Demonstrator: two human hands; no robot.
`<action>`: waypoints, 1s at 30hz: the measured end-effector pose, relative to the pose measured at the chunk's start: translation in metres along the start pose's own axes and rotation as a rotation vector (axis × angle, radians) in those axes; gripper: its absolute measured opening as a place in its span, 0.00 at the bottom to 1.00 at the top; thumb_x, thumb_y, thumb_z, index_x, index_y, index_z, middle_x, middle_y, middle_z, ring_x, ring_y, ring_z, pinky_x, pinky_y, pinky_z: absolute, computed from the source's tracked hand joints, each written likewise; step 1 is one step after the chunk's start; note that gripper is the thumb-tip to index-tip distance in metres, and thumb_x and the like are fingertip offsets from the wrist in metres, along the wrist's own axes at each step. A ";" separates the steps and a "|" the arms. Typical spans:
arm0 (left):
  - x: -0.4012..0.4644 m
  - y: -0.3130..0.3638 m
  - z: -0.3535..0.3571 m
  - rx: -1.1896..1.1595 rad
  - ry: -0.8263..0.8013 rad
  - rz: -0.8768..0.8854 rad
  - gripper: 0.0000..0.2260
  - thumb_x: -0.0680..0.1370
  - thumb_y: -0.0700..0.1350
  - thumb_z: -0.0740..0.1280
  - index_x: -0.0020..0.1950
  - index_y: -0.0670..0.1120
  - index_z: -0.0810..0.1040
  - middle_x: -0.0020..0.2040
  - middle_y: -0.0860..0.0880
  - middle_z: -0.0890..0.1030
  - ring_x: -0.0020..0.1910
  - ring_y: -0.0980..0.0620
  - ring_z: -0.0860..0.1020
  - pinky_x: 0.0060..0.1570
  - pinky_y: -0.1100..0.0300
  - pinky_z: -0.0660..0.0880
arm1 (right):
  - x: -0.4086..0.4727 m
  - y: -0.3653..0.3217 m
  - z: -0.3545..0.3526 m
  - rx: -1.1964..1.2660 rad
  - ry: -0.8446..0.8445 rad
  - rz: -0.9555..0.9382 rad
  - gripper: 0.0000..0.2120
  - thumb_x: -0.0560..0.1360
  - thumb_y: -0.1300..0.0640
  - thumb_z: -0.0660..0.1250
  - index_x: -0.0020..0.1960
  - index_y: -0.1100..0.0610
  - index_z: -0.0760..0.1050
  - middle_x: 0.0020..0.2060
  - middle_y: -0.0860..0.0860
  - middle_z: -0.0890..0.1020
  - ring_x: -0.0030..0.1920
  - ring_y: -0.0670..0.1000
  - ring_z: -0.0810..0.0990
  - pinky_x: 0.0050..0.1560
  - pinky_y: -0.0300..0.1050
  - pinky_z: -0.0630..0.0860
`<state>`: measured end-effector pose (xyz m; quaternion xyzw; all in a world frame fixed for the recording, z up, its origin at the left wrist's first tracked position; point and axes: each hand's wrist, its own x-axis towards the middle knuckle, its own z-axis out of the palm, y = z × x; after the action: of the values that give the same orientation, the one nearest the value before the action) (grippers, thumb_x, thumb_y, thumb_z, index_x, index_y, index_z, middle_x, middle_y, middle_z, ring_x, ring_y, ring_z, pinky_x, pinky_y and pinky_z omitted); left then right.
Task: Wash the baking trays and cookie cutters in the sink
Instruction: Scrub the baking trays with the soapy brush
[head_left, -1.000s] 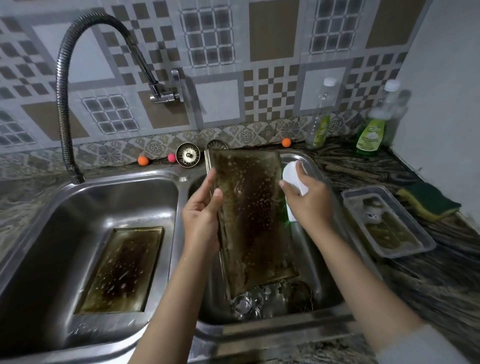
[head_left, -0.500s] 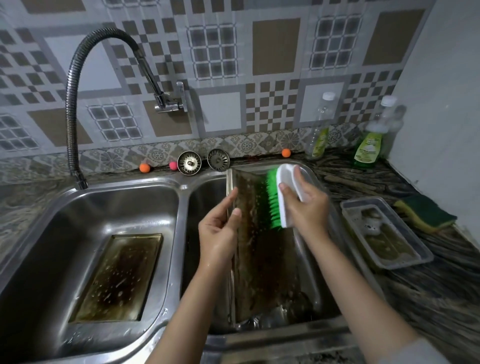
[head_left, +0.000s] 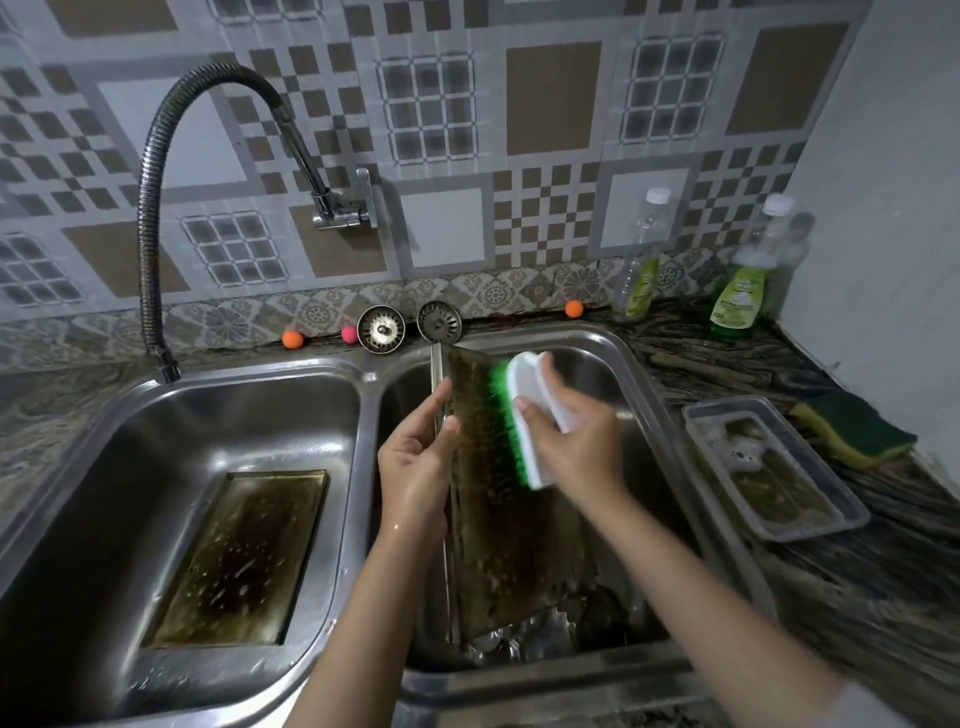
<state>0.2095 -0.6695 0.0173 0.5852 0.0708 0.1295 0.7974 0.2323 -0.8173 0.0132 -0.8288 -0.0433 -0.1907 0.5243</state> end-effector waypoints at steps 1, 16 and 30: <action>0.003 -0.002 -0.002 -0.024 0.034 -0.023 0.18 0.77 0.30 0.63 0.61 0.49 0.78 0.55 0.53 0.83 0.58 0.55 0.79 0.58 0.61 0.75 | -0.020 -0.010 0.006 0.048 -0.053 -0.058 0.28 0.73 0.56 0.72 0.69 0.54 0.66 0.52 0.51 0.82 0.45 0.40 0.80 0.48 0.40 0.79; 0.006 0.015 -0.038 -0.079 0.123 0.018 0.20 0.76 0.29 0.62 0.59 0.52 0.79 0.63 0.45 0.79 0.62 0.48 0.77 0.65 0.51 0.72 | -0.011 0.028 -0.031 0.152 -0.025 0.068 0.24 0.70 0.59 0.75 0.65 0.52 0.74 0.60 0.44 0.77 0.60 0.35 0.75 0.62 0.31 0.70; -0.015 0.107 -0.076 0.144 -0.087 0.386 0.26 0.73 0.31 0.63 0.66 0.54 0.74 0.70 0.47 0.73 0.72 0.48 0.67 0.73 0.46 0.60 | -0.025 0.006 0.011 0.221 -0.160 0.115 0.24 0.69 0.56 0.75 0.64 0.47 0.74 0.57 0.39 0.76 0.50 0.25 0.73 0.50 0.21 0.68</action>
<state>0.1618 -0.5742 0.0957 0.6484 -0.0683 0.2491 0.7162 0.2134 -0.8074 -0.0050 -0.7797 -0.0582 -0.0877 0.6173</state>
